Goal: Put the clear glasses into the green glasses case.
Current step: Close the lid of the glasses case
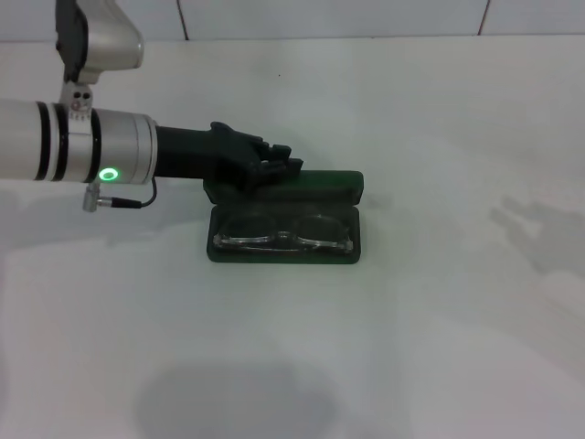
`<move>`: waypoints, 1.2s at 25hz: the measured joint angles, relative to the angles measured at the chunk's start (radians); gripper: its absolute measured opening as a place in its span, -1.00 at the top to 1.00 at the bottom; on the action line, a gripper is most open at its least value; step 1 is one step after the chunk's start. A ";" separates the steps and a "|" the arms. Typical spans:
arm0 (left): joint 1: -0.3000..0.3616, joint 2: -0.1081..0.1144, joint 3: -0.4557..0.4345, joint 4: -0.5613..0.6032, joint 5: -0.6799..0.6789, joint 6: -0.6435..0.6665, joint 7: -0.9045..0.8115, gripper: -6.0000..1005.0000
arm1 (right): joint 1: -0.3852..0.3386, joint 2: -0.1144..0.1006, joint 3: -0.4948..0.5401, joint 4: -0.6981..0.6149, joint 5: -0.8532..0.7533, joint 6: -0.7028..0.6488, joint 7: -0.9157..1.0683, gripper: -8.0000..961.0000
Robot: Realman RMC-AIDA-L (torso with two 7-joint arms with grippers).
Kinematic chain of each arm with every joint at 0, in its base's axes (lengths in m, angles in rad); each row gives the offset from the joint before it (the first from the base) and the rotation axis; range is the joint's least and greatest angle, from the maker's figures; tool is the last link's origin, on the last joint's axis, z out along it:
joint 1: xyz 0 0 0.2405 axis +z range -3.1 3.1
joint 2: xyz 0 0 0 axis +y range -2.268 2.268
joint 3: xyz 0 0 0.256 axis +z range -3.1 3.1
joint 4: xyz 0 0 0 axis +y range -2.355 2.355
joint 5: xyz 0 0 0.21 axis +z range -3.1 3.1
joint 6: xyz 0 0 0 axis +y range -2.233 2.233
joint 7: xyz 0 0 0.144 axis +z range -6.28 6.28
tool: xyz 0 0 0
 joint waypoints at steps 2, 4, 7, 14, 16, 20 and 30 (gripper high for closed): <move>0.006 0.000 0.000 0.001 0.001 0.011 0.000 0.38 | 0.000 0.000 0.000 0.000 0.000 0.000 0.000 0.42; 0.010 0.000 0.000 0.001 0.007 0.015 0.000 0.37 | 0.000 0.000 0.000 0.001 0.000 0.000 0.000 0.42; 0.014 0.000 0.000 0.003 0.017 0.016 0.000 0.36 | 0.000 0.000 -0.001 0.001 0.000 -0.003 -0.001 0.41; 0.026 -0.002 0.001 0.001 0.022 0.043 0.006 0.33 | 0.000 0.000 -0.008 0.003 0.000 -0.005 -0.001 0.41; 0.036 -0.004 0.007 0.004 0.022 0.073 0.014 0.33 | 0.000 0.000 -0.010 0.003 0.000 -0.006 -0.001 0.40; 0.060 -0.006 0.012 0.016 0.022 0.109 0.021 0.31 | 0.000 0.000 -0.014 0.003 0.000 -0.009 -0.002 0.40; 0.130 -0.025 0.016 0.043 0.026 0.158 0.080 0.27 | 0.007 0.002 -0.017 0.019 0.000 -0.024 -0.002 0.38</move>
